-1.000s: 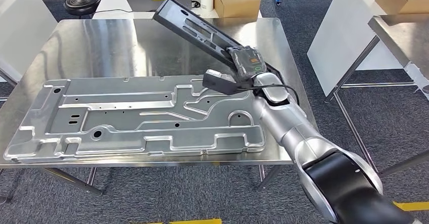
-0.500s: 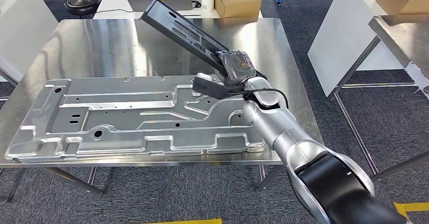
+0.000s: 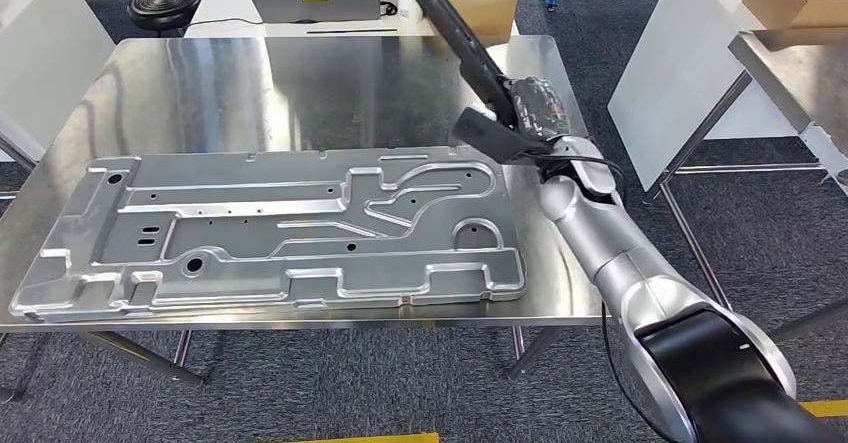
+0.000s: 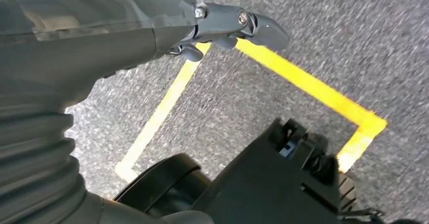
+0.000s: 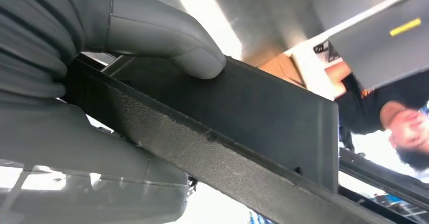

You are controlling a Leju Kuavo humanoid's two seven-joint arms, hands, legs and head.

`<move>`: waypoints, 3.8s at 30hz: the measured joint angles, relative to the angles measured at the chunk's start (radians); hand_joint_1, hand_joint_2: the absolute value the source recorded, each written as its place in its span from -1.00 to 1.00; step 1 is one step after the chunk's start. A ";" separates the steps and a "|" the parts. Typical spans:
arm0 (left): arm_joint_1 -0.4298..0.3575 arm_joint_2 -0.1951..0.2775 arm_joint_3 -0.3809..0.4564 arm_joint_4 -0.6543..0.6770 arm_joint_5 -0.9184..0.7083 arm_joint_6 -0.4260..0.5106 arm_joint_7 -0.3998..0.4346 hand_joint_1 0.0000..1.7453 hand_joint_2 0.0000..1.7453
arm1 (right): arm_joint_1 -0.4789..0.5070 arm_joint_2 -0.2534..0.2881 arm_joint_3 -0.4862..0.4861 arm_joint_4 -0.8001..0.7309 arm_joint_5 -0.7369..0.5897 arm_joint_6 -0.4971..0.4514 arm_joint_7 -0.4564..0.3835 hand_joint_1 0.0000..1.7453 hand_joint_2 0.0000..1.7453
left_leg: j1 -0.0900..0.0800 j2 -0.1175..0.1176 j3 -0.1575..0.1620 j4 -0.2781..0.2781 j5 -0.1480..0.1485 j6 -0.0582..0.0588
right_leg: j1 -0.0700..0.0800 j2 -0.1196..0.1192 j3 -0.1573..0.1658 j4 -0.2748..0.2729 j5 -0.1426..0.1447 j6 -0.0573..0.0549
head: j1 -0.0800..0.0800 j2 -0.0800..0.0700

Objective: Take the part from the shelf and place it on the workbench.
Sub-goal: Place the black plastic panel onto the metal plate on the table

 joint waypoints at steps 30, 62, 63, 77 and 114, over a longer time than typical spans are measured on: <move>0.006 0.001 0.000 0.000 0.000 0.001 0.016 -1.00 1.00 | 0.038 -0.041 -0.030 -0.062 -0.039 0.035 0.028 0.92 1.00 | 0.000 -0.001 0.000 0.000 0.000 0.000 | 0.001 0.000 0.000 0.000 0.000 0.000 | -0.001 0.000; 0.010 0.035 -0.002 0.000 -0.037 0.004 0.029 -1.00 1.00 | 0.264 0.062 0.077 -0.248 0.099 -0.128 0.022 0.92 1.00 | 0.026 -0.027 -0.037 0.086 -0.043 -0.036 | -0.026 0.005 -0.044 0.023 0.019 -0.004 | -0.001 0.000; 0.009 0.035 -0.002 0.000 -0.038 0.004 0.029 -1.00 1.00 | 0.266 0.062 0.077 -0.248 0.099 -0.128 0.022 0.92 1.00 | 0.023 -0.012 -0.068 0.151 -0.069 -0.036 | -0.024 -0.005 -0.041 0.023 0.016 -0.009 | -0.009 0.000; 0.008 0.038 -0.002 0.000 -0.040 0.004 0.030 -1.00 1.00 | 0.285 0.058 0.077 -0.252 0.099 -0.126 0.021 0.92 1.00 | 0.005 0.040 -0.022 -0.008 0.024 0.011 | 0.002 -0.060 -0.043 0.079 -0.050 0.009 | -0.013 0.000; 0.017 0.040 -0.002 0.000 -0.036 -0.012 0.021 -1.00 1.00 | 0.058 -0.107 0.087 -0.514 0.631 0.001 0.378 0.92 1.00 | 0.004 -0.007 -0.034 0.003 0.026 -0.009 | -0.013 -0.017 -0.008 -0.007 0.008 0.013 | 0.000 0.000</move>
